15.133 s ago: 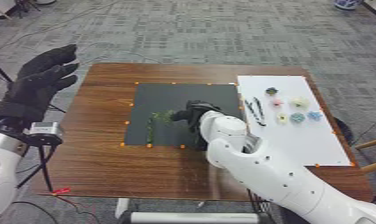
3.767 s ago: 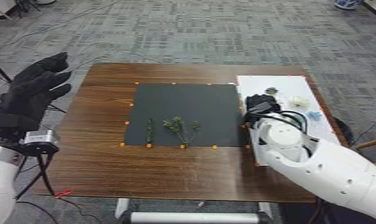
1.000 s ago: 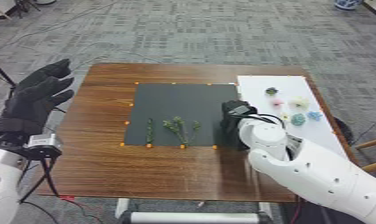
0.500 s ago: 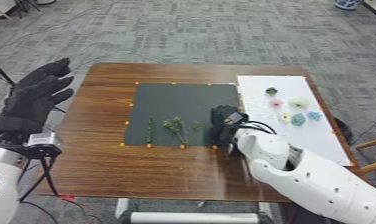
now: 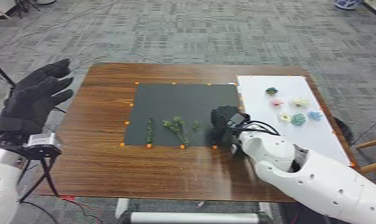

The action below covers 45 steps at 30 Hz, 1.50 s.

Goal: Arrange flowers

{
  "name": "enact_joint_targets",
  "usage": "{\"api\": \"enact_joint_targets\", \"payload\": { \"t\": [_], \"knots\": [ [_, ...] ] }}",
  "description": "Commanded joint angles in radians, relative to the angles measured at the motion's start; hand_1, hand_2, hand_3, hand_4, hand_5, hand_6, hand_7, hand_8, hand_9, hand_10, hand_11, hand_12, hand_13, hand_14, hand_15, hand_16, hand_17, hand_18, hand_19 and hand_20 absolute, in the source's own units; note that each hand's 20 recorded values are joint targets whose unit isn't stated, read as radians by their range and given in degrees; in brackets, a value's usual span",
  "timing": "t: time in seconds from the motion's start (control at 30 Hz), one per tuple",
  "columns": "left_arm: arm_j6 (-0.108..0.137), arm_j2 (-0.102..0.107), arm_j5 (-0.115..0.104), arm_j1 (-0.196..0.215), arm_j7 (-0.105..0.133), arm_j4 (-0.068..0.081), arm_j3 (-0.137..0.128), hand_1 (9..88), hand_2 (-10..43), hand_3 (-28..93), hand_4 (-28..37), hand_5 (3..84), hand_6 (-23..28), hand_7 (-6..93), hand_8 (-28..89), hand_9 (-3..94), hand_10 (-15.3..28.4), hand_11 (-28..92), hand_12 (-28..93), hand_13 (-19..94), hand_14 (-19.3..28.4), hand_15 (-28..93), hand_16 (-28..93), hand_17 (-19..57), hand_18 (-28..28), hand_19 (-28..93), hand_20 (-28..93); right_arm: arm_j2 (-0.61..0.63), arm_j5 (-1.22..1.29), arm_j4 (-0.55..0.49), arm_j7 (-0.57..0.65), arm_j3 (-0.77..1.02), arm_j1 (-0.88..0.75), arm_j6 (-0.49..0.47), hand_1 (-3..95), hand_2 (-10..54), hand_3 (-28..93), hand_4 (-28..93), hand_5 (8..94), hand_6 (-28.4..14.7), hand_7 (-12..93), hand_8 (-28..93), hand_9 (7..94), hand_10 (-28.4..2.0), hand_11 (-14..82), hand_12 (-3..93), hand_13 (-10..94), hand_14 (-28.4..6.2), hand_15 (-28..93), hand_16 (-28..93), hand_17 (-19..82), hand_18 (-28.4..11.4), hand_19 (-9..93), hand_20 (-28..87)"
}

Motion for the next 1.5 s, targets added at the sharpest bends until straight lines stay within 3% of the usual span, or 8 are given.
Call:
{"api": "enact_joint_targets", "payload": {
  "t": [0.03, 1.13, 1.33, 1.4, 1.5],
  "knots": [
    [0.007, -0.012, -0.001, 0.012, -0.002, -0.008, -0.007, 25.4, -3.5, 72, -27.7, 23.2, 2.2, 20.6, -10, 14.7, 9.3, 20, 19, 5, 12.1, 38, -5, -11.6, 17.6, 39, 8, 0.053, -0.01, -0.002, -0.043, -0.005, -0.043, -0.02, 41.3, -9.5, 85, -27, 78.6, 0.6, 50, 23, 82.5, -8.1, 60.1, 51.2, 78, -7.2, 82, 44, 44, -22.1, 93, 61],
    [0.004, -0.01, -0.003, -0.001, -0.004, -0.001, 0.004, 25.0, -4.2, 73, -28.3, 23.3, 2.0, 21.3, -10, 14.7, 9.3, 21, 19, 5, 12.0, 39, -5, -11.5, 17.5, 39, 8, 0.012, -0.06, 0.003, -0.102, -0.049, -0.011, 0.029, 40.9, -9.5, 85, -28, 78.1, 1.0, 52, 21, 82.2, -7.7, 60.2, 50.8, 77, -7.3, 82, 44, 43, -22.2, 93, 60],
    [0.004, -0.013, -0.003, 0.007, -0.005, -0.005, -0.002, 25.1, -4.1, 73, -28.3, 23.3, 2.0, 21.3, -10, 14.8, 9.3, 21, 19, 5, 12.0, 39, -5, -11.5, 17.5, 39, 8, 0.01, -0.061, 0.01, -0.07, -0.046, -0.013, 0.02, 40.6, -9.5, 85, -28, 77.9, 1.2, 52, 21, 82.2, -7.7, 60.2, 50.8, 77, -7.2, 82, 44, 43, -22.1, 93, 59],
    [0.006, -0.012, -0.003, 0.003, -0.005, -0.004, 0.0, 25.0, -4.1, 73, -28.3, 23.3, 2.0, 21.4, -10, 14.8, 9.3, 21, 19, 5, 12.0, 39, -5, -11.5, 17.5, 39, 8, 0.008, -0.076, 0.016, -0.071, -0.028, -0.021, 0.012, 39.6, -9.5, 84, -28, 77.7, 1.5, 52, 21, 82.2, -7.7, 60.2, 50.8, 77, -7.2, 82, 44, 43, -22.2, 93, 59],
    [0.005, -0.013, -0.002, 0.003, -0.004, -0.004, 0.002, 25.0, -4.1, 73, -28.3, 23.3, 2.0, 21.3, -10, 14.7, 9.2, 21, 19, 5, 12.0, 39, -5, -11.5, 17.5, 39, 8, 0.011, -0.068, 0.019, -0.06, -0.02, -0.024, 0.045, 30.2, -9.5, 85, -28, 77.7, 1.7, 51, 18, 82.0, -7.8, 59.9, 51.5, 77, -7.5, 82, 45, 43, -22.5, 93, 60]
  ]
}}
